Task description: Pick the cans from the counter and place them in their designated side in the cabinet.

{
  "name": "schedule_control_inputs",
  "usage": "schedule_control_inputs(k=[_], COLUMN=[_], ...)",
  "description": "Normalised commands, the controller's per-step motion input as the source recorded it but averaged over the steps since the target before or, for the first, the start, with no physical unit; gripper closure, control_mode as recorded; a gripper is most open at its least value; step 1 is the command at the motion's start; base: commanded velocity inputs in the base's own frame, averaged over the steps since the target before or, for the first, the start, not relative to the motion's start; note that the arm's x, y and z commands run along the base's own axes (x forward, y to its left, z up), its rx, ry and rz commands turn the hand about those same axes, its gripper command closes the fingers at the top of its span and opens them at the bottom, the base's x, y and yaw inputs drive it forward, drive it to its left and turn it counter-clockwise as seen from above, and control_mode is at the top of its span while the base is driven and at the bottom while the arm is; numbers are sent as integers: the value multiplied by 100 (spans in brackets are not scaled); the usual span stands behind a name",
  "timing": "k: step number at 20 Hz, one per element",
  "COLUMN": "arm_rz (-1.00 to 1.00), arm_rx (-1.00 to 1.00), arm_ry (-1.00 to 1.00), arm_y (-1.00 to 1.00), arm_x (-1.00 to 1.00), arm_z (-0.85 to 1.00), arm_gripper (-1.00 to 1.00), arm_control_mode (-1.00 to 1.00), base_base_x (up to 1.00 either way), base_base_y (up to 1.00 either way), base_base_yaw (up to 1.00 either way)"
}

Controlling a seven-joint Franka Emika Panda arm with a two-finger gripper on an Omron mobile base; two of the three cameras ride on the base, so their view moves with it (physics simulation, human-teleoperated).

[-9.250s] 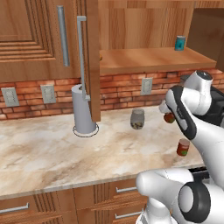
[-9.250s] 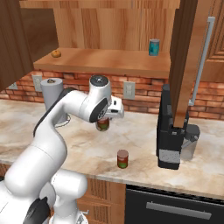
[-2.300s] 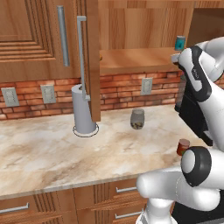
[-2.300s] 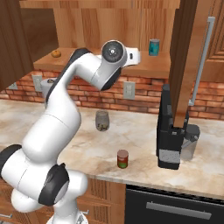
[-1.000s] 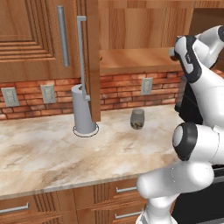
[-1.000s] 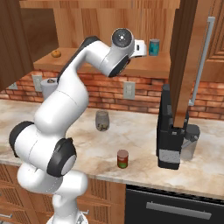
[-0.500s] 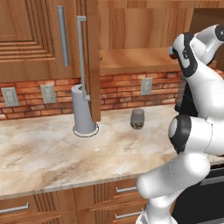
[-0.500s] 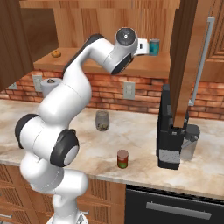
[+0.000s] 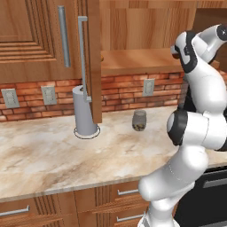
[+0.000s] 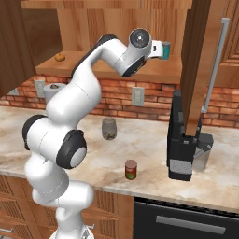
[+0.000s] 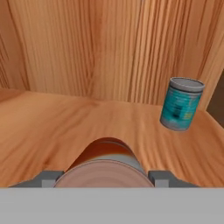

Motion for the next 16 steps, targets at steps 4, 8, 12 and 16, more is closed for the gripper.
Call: schedule_control_inputs(k=[4, 8, 12, 16], arm_rz=[0, 0, 0, 0], arm_rx=[0, 0, 0, 0], arm_ry=[2, 2, 3, 2], arm_y=[-8, -5, -3, -6], arm_x=[15, 15, 16, 14], arm_z=[0, -1, -2, -5], arm_gripper=[100, 100, 100, 100], arm_control_mode=[-100, -100, -100, -100], base_base_x=[0, 0, 0, 0], base_base_y=[0, 0, 0, 0], base_base_yaw=[0, 0, 0, 0])
